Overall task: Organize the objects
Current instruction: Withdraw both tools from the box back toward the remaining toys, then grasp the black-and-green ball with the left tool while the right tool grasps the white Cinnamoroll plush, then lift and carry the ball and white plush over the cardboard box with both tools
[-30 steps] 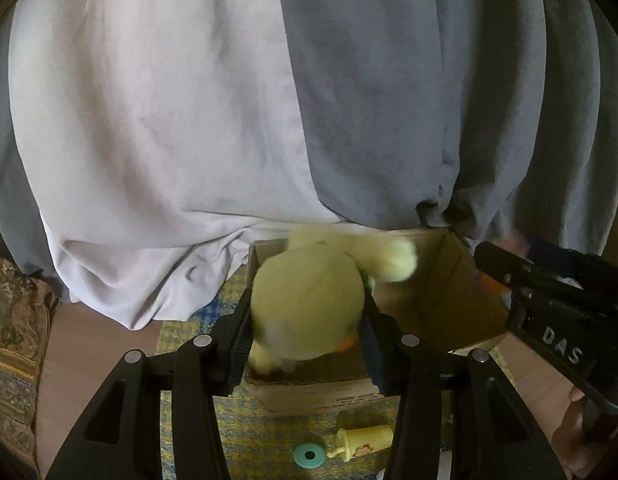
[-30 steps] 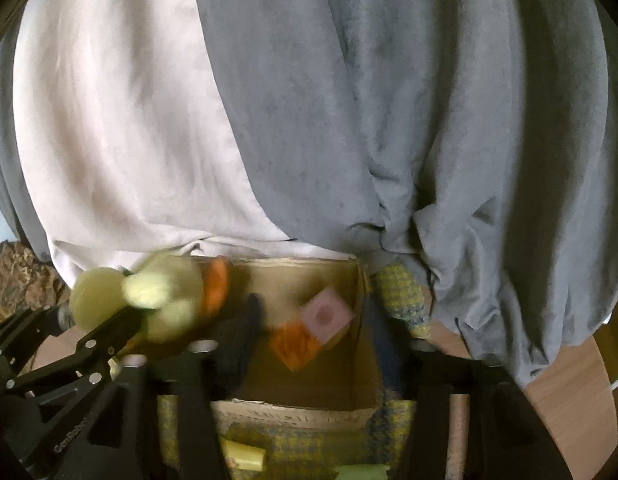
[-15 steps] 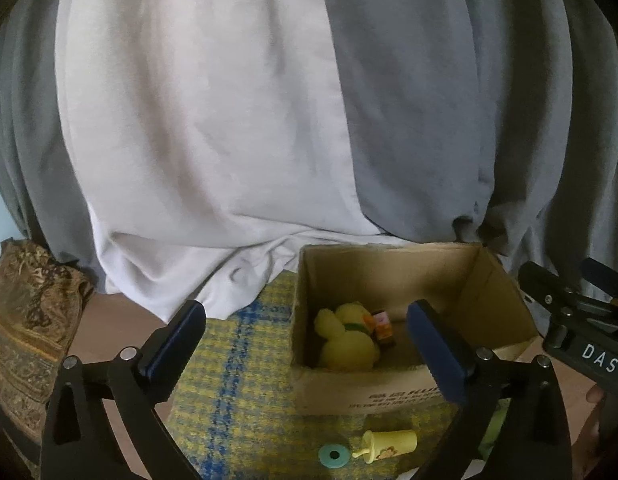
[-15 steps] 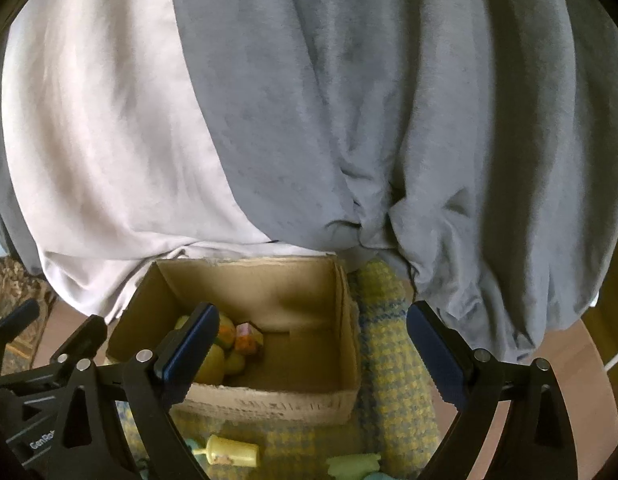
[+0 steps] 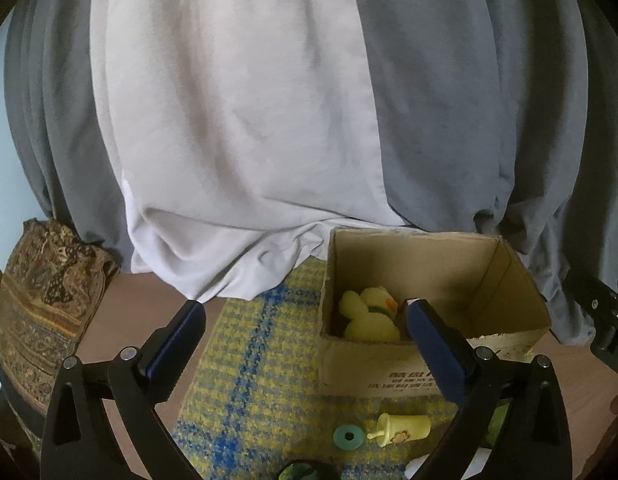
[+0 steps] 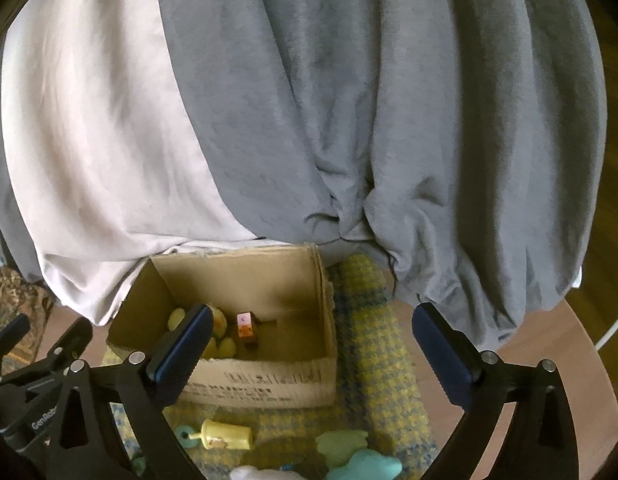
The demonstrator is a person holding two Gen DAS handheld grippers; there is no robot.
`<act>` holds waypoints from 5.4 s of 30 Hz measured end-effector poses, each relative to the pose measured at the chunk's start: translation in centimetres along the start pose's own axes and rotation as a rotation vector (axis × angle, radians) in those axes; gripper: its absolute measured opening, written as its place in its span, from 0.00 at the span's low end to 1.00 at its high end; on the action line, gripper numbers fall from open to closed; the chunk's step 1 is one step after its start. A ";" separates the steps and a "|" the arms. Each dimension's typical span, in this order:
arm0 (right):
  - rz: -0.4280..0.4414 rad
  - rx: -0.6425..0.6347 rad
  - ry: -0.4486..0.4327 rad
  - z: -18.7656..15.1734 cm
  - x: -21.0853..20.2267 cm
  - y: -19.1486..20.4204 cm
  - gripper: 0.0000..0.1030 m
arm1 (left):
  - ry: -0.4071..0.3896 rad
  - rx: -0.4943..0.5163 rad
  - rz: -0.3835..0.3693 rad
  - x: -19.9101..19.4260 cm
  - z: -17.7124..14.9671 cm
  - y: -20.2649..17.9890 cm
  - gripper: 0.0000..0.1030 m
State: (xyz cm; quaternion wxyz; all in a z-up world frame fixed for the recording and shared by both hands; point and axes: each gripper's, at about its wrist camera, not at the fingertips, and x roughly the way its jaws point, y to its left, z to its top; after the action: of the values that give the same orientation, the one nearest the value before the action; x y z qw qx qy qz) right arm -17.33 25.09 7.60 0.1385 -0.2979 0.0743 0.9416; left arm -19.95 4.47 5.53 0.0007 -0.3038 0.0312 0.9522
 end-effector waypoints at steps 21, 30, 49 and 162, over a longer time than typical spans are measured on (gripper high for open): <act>-0.023 0.004 -0.010 -4.6 -4.5 0.2 0.98 | -0.014 -0.030 0.066 -4.2 -4.3 2.7 1.00; -0.021 0.008 0.005 -6.8 -5.3 0.2 0.98 | -0.025 -0.028 0.069 -5.3 -6.0 3.5 1.00; -0.025 0.003 0.057 -11.1 -5.0 0.4 0.98 | -0.011 0.001 0.081 -5.3 -10.2 4.2 1.00; 0.053 -0.022 0.230 -17.2 0.3 0.6 0.48 | 0.138 0.109 -0.144 -0.2 -15.5 0.2 0.60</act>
State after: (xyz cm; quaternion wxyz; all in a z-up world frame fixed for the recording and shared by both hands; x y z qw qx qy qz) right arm -8.42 20.80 -6.48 0.1009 -0.4032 0.0874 0.9053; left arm -10.82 3.36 -6.98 0.0835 -0.3697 0.0609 0.9234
